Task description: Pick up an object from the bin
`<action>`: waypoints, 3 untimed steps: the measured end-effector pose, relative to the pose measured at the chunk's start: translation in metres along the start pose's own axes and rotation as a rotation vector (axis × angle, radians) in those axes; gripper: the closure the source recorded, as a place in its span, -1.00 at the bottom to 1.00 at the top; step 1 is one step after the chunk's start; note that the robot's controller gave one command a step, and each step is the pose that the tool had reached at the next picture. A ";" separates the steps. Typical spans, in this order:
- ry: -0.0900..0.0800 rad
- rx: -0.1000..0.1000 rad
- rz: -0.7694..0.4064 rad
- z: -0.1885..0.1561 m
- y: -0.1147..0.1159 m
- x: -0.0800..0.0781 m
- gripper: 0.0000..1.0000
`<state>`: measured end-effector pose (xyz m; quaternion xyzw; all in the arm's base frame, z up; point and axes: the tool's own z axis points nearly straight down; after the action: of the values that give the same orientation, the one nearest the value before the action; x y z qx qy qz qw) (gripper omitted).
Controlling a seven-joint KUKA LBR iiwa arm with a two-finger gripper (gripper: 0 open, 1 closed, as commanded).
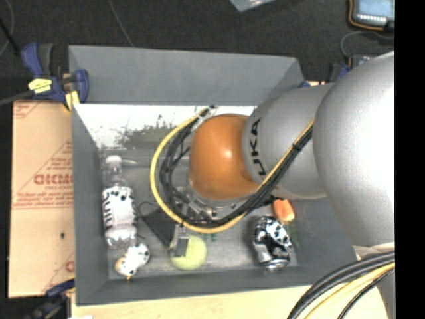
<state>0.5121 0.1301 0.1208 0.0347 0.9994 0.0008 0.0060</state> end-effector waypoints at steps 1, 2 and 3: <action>0.005 -0.002 -0.469 0.050 0.014 0.006 1.00; 0.006 -0.002 -0.468 0.050 0.014 0.006 1.00; 0.008 0.000 -0.592 0.048 0.023 -0.003 1.00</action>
Offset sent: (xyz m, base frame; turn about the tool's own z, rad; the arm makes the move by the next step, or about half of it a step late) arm 0.0000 0.0000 0.0000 0.0000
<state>0.5173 0.1530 0.0730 -0.2584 0.9660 -0.0011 0.0021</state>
